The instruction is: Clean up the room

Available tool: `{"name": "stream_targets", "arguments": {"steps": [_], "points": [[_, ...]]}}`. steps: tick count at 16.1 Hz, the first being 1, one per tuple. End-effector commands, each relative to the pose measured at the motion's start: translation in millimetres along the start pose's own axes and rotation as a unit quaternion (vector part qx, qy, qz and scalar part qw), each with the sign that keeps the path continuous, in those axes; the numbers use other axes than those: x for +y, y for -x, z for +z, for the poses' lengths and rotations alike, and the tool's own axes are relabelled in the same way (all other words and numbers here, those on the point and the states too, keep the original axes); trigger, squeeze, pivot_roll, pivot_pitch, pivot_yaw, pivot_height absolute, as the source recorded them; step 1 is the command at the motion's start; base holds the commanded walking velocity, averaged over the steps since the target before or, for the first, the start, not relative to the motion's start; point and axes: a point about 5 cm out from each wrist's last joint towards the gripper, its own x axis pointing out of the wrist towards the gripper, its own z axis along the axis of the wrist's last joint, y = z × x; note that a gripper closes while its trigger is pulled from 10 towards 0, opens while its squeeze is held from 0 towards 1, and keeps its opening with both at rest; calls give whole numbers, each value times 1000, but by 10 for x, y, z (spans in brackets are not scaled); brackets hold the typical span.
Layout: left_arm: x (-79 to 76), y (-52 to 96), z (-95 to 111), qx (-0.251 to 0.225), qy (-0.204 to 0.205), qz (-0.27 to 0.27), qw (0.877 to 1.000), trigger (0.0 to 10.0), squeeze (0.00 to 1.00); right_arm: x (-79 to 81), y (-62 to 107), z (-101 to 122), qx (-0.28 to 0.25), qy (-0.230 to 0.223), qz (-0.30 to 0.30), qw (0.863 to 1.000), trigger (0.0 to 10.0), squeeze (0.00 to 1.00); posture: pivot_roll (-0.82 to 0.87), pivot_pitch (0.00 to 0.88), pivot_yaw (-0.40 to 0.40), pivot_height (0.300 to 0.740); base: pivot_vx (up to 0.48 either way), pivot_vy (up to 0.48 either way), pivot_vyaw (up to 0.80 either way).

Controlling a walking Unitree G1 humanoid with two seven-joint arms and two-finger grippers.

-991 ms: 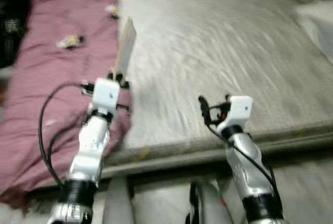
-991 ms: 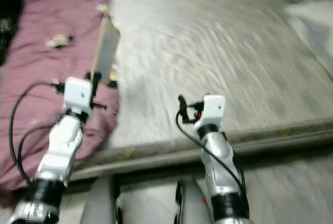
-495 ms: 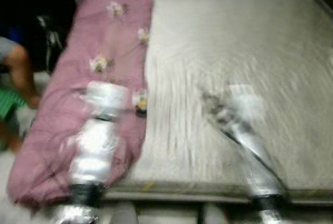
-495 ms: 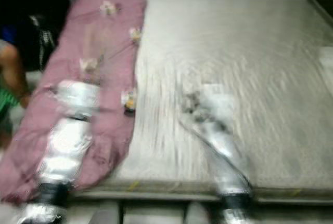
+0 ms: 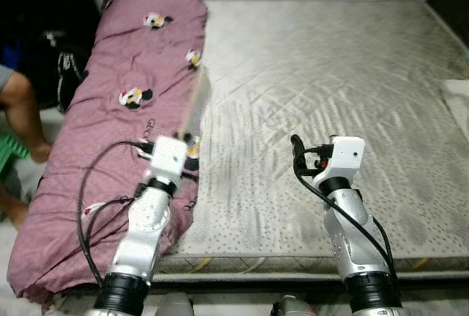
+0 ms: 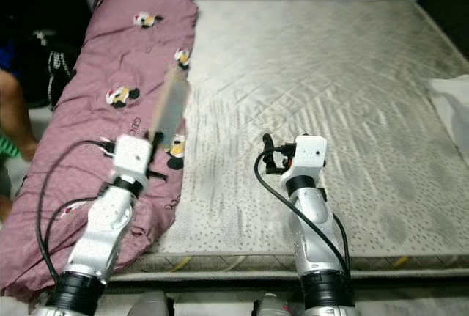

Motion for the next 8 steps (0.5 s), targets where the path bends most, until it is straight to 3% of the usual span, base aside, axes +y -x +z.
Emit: {"name": "stream_targets", "arguments": {"steps": [1,7,8], "points": [[84,-2,50,-15,2,11,1000,10000,0,-6,17,-15,0,1,-4,1000,10000,0,-7,25,11,740,0,0,0],[128,-112,89,-21,2,14,1000,10000,0,12,-4,-3,-3,12,-7,1000,10000,0,-12,32,9,740,0,0,0],[138,-128,105,-24,1,17,1000,10000,0,6,-5,-1,-4,16,-8,1000,10000,0,-14,30,7,740,0,-285,0]]}}
